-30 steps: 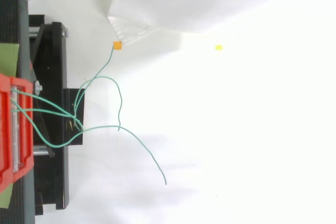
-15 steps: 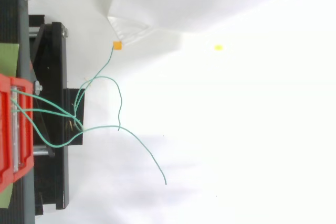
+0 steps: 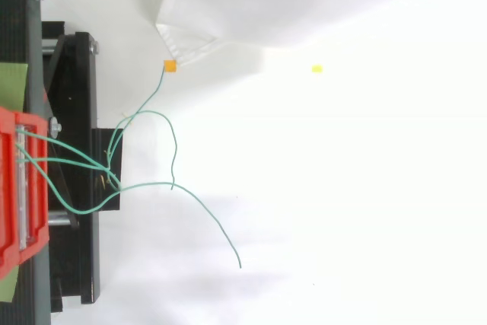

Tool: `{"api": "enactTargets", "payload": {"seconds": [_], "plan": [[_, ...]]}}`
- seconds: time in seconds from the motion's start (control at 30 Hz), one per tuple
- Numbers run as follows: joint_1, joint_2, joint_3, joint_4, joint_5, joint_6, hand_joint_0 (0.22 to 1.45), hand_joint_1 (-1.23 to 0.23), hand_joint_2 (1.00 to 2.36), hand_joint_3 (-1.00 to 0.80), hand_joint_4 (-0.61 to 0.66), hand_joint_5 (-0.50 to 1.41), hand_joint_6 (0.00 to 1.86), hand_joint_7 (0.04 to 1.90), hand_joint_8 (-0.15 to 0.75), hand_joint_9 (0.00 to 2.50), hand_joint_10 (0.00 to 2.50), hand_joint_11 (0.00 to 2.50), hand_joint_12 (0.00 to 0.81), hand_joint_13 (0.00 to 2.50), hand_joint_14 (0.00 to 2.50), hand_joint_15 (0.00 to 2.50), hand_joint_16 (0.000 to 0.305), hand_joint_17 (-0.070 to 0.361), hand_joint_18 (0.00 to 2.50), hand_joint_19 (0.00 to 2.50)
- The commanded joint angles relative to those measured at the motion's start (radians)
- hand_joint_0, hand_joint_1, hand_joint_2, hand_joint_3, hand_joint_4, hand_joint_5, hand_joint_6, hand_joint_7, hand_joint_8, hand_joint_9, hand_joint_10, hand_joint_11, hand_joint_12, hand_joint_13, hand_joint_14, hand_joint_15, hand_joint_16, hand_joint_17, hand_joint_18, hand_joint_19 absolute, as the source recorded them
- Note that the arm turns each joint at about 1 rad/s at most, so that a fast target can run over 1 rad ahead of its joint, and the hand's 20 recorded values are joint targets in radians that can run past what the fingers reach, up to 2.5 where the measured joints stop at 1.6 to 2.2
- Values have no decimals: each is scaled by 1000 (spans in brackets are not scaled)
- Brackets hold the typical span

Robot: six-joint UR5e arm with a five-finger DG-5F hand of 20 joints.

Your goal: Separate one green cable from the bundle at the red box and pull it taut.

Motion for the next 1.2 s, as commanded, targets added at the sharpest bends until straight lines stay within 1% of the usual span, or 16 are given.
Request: {"api": "enactTargets", "payload": {"seconds": [0.0, 0.13, 0.27, 0.33, 0.37, 0.4, 0.47, 0.5, 0.57, 0.6, 0.67, 0.7, 0.83, 0.97, 1.0, 1.17], "plan": [[0, 1, 0, 1, 0, 0, 492, -721, 1000, -500, 218, -151, 503, 808, 251, 922, 20, 752, 273, 617, 21, 623, 41, 92, 537, 857], [0, 1, 0, 1, 0, 0, 491, -681, 1000, -500, 213, -158, 503, 805, 254, 921, 17, 752, 280, 625, 22, 647, 42, 95, 557, 874], [0, 1, 1, -1, 0, 0, 497, -672, 1000, -500, 209, -162, 503, 801, 255, 918, 19, 753, 283, 625, 22, 654, 42, 95, 557, 888], [0, 1, 1, -1, 0, 0, 532, -659, 1000, -500, 193, -169, 503, 787, 240, 898, 20, 730, 278, 620, 22, 643, 40, 91, 552, 901], [0, 1, 0, -1, 0, 0, 539, -659, 1000, -500, 177, -174, 503, 780, 235, 844, 17, 695, 276, 582, 21, 627, 40, 90, 552, 902], [0, 1, 0, -1, 0, 0, 541, -662, 1000, -500, 167, -189, 503, 761, 234, 737, 19, 612, 277, 509, 20, 587, 40, 91, 522, 894], [0, 1, 1, -1, 0, 0, 543, -665, 1000, -500, 163, -206, 502, 749, 246, 631, 15, 556, 278, 448, 20, 545, 40, 91, 486, 891], [0, 1, 0, 1, 0, 0, 550, -655, 1000, -500, 120, -238, 502, 728, 247, 476, 13, 466, 276, 321, 17, 481, 40, 89, 389, 890], [0, -1, 0, 1, 0, 0, 577, -592, 1000, -500, 82, -256, 502, 712, 231, 369, 13, 392, 264, 271, 16, 452, 39, 87, 353, 878], [0, 1, 0, -1, 0, 0, 593, -541, 1000, -500, 34, -268, 502, 691, 226, 319, 10, 339, 260, 229, 15, 426, 39, 88, 312, 875], [0, 1, 0, 1, 0, 0, 605, -448, 1000, -500, 5, -271, 501, 664, 229, 338, 10, 348, 250, 240, 16, 443, 40, 90, 295, 874], [0, 1, 1, 1, 0, 0, 610, -436, 1000, -500, -12, -273, 501, 669, 219, 324, 9, 328, 247, 240, 15, 426, 40, 90, 279, 854], [0, 1, 0, 1, 2, 0, 615, -302, 1000, -500, -57, -288, 501, 647, 234, 315, 10, 342, 255, 250, 15, 421, 40, 91, 292, 817], [0, 1, 0, -1, 0, 0, 613, -268, 1000, -500, -72, -291, 501, 652, 238, 332, 10, 351, 258, 300, 15, 432, 40, 91, 324, 823], [0, -1, 0, 1, 0, 0, 612, -256, 1000, -500, -72, -291, 501, 655, 239, 359, 13, 345, 259, 342, 16, 440, 42, 94, 375, 796], [0, -1, 0, -1, 0, 0, 605, -235, 1000, -500, -62, -293, 501, 656, 240, 327, 9, 329, 262, 334, 17, 437, 42, 94, 363, 786]]}}
